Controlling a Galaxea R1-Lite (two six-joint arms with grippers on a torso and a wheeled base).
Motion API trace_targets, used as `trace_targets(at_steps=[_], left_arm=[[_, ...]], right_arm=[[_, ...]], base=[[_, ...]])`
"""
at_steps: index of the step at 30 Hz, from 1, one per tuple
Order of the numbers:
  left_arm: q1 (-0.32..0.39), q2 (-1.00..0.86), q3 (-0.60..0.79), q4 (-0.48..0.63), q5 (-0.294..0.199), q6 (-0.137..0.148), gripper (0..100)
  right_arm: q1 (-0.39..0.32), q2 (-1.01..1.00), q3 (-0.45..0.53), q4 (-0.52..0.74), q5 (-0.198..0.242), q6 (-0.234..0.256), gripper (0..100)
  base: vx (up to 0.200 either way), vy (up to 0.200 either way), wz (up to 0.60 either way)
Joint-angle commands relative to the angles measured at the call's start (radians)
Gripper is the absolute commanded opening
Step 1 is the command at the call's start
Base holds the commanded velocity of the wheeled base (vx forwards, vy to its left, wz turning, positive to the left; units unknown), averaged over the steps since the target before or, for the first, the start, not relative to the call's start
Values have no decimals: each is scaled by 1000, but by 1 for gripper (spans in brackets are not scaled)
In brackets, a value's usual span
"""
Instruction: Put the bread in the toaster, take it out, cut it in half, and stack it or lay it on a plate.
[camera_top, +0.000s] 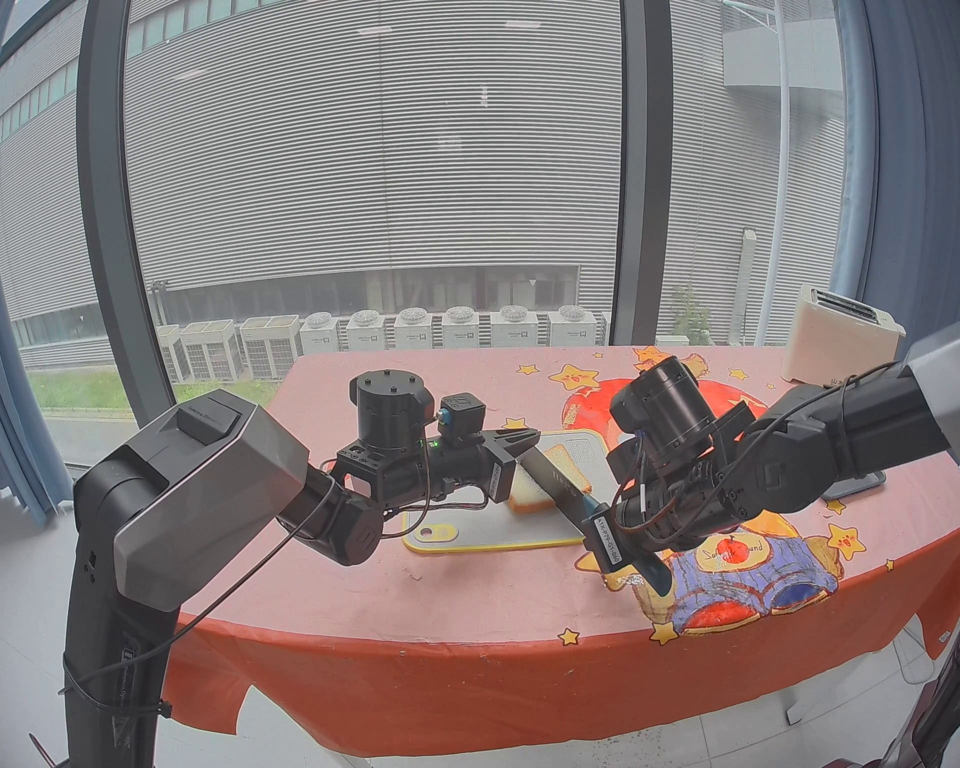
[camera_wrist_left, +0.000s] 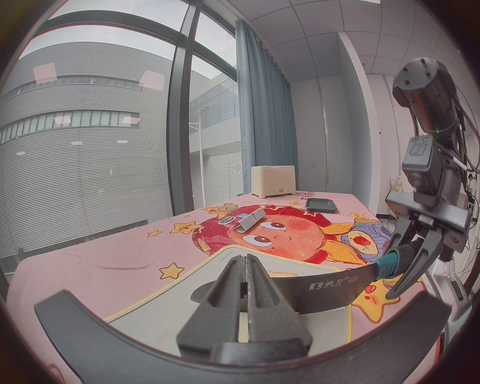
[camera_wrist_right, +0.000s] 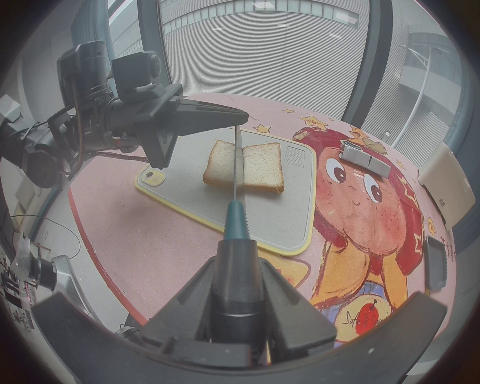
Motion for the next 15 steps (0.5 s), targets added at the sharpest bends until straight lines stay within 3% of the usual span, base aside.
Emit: trace_targets(at_steps=[1,7,15], left_arm=[[3,1,-3,7,-1,-1,0],[6,13,-8,51,-1,1,0],[6,11,-2,42,-1,1,0]], right_arm=[[-1,-6,-45,6,1,0,0],[-9,-7,-72,9,1,-1,0],[-10,2,11,7,1,2,0]], base=[[0,0,0],[0,0,0],[0,0,0]])
